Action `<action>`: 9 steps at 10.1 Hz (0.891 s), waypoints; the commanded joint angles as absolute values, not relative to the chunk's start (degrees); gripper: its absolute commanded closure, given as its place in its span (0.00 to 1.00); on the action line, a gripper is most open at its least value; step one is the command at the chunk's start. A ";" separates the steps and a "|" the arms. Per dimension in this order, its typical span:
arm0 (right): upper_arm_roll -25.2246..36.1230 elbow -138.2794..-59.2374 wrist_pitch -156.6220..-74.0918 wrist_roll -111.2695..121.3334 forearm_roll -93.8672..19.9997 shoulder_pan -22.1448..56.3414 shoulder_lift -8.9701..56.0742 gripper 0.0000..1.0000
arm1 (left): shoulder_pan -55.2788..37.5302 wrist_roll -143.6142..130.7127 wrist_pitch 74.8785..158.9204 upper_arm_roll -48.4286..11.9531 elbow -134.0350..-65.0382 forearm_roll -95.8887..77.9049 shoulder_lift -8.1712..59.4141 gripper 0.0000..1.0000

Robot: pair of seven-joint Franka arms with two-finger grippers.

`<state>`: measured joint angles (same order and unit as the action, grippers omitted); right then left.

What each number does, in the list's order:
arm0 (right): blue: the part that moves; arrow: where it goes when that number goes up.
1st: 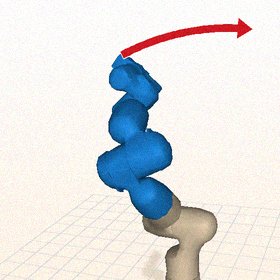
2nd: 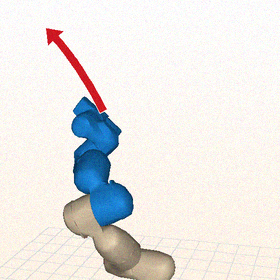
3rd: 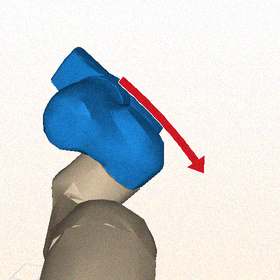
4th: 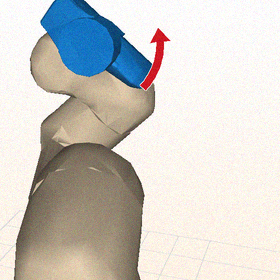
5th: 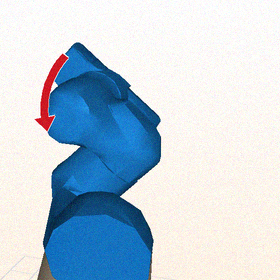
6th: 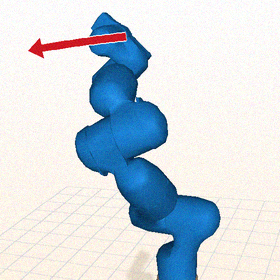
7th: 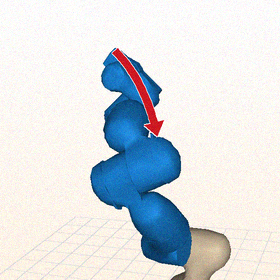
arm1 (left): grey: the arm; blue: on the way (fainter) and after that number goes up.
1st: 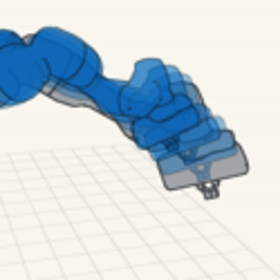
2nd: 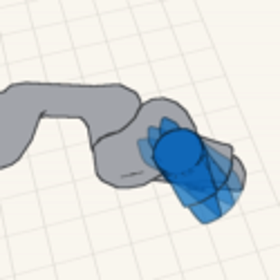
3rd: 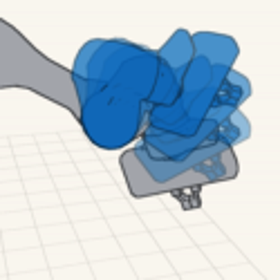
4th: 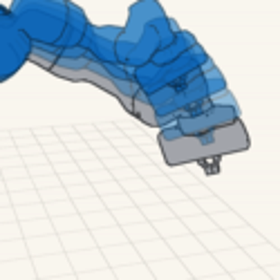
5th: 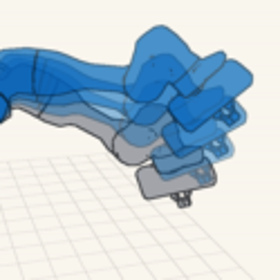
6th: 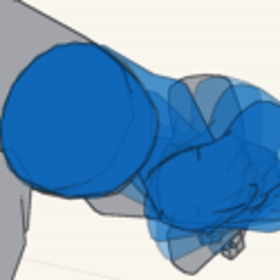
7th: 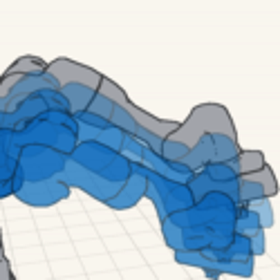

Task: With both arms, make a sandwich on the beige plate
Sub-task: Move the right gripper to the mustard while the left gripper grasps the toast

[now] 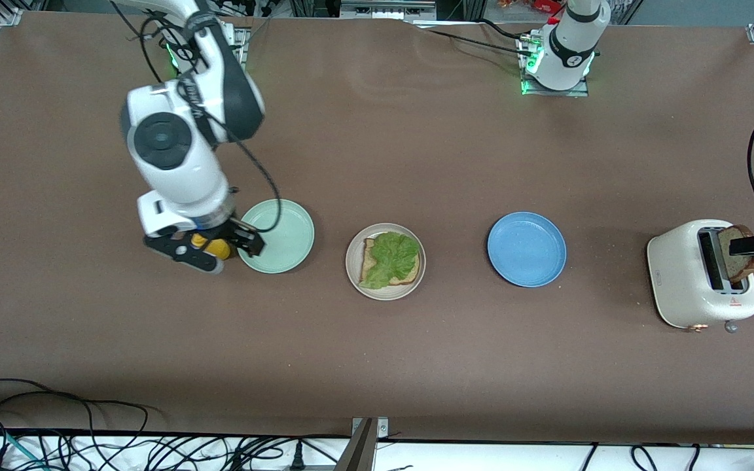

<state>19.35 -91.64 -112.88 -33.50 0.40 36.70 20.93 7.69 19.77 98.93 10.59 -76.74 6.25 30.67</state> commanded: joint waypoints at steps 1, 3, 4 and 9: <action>24.67 -103.06 -114.07 -15.90 -1.75 36.91 12.59 0.00 | 8.17 21.09 103.87 10.20 -83.12 7.03 28.57 0.00; 31.60 -107.30 -115.48 1.40 -4.12 36.91 11.25 0.00 | 9.14 21.09 109.05 9.93 -88.92 6.94 26.12 0.00; 35.56 -108.27 -116.36 11.15 -5.87 36.74 11.51 0.00 | 9.14 21.09 109.59 9.93 -89.99 6.94 25.49 0.03; 38.76 -114.67 -120.04 48.53 -23.60 27.52 13.97 0.00 | 9.32 21.27 109.34 10.02 -90.18 7.73 25.14 1.00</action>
<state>39.10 -111.09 -117.09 40.01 -18.92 28.73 14.17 8.92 20.10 108.57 10.51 -87.91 6.25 27.07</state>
